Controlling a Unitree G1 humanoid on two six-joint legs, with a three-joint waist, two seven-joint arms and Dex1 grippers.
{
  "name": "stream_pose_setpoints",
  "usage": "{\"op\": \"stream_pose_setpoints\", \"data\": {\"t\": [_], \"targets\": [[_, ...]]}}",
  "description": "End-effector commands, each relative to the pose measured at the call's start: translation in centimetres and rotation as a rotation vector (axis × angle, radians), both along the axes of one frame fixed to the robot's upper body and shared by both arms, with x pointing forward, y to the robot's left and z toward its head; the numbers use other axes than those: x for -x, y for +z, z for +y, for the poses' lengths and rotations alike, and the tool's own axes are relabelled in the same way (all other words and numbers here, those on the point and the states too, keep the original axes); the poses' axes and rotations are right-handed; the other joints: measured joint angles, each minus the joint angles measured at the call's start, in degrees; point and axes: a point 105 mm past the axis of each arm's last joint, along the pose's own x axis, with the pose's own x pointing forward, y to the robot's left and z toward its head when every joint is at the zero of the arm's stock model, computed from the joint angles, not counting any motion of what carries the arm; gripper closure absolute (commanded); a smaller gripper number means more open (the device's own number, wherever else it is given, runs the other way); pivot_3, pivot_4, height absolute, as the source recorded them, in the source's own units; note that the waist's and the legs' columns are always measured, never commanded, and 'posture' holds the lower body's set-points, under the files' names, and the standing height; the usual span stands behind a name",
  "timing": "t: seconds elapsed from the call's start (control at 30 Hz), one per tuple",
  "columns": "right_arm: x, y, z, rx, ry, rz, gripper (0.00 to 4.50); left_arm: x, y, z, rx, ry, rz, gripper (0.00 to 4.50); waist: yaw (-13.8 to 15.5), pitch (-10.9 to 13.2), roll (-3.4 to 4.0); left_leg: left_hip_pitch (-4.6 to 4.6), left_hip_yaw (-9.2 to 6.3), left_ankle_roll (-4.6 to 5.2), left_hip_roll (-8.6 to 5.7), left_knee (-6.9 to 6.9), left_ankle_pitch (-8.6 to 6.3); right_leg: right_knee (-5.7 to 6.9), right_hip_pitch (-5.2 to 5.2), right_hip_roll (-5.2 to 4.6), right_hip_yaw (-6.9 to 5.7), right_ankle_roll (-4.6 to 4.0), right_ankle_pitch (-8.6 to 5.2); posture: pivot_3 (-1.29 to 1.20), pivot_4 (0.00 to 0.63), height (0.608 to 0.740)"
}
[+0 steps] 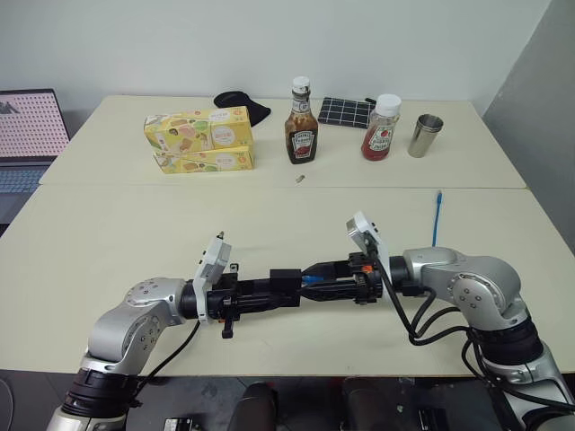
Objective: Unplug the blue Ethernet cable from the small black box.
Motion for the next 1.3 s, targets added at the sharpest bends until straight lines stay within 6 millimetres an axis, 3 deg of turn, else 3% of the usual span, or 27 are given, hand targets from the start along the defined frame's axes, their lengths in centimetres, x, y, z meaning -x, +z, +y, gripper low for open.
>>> {"op": "stream_pose_setpoints", "data": {"t": [0.03, 0.17, 0.37, 0.47, 0.9, 1.3], "targets": [[0.0, 0.8, -0.1, -0.011, 0.012, -0.044, 2.2, 0.1, 0.9, -0.1, 0.033, -0.003, -0.03, 3.72, 0.0, 0.0, 0.0, 0.0, 0.0, 0.0, 0.0, 0.0, 0.0, 0.0, 0.0, 0.0, 0.0, 0.0, 0.0, 0.0, 0.15, 0.74], [-0.1, 0.8, -0.1, -0.009, 0.009, -0.046, 2.66, 0.2, 1.0, -0.3, 0.033, -0.006, -0.031, 3.72, 0.0, 0.0, 0.0, 0.0, 0.0, 0.0, 0.0, 0.0, 0.0, 0.0, 0.0, 0.0, 0.0, 0.0, 0.0, 0.0, 0.15, 0.74], [-0.2, 0.7, -0.3, -0.004, 0.007, -0.048, 3.99, 0.2, 1.1, -0.3, 0.032, -0.007, -0.031, 3.72, 0.0, 0.0, 0.0, 0.0, 0.0, 0.0, 0.0, 0.0, 0.0, 0.0, 0.0, 0.0, 0.0, 0.0, 0.0, 0.0, 0.15, 0.74], [-0.2, 0.7, -0.5, 0.001, 0.012, -0.048, 4.41, 0.2, 1.0, -0.2, 0.032, -0.007, -0.03, 3.72, 0.01, 0.0, 0.0, 0.0, 0.0, 0.0, 0.0, 0.0, 0.0, -0.01, 0.0, 0.0, 0.0, 0.0, 0.0, 0.0, 0.15, 0.74], [-0.3, 0.9, -1.1, 0.018, 0.052, -0.027, 4.46, 1.0, 0.5, -0.1, -0.002, -0.036, -0.019, 3.72, -0.02, 0.0, 0.0, -0.01, 0.0, 0.0, 0.0, 0.0, 0.0, -0.03, 0.0, 0.01, 0.0, 0.0, 0.0, 0.0, 0.15, 0.74], [-1.2, 0.1, -3.1, 0.075, -0.005, -0.018, 4.46, 0.7, -0.2, 1.9, -0.047, 0.061, -0.003, 3.72, 0.02, 0.01, 0.02, -0.03, -0.01, 0.0, 0.0, -0.01, 0.0, -0.09, 0.0, 0.0, 0.0, 0.0, 0.0, 0.0, 0.15, 0.74]]}}
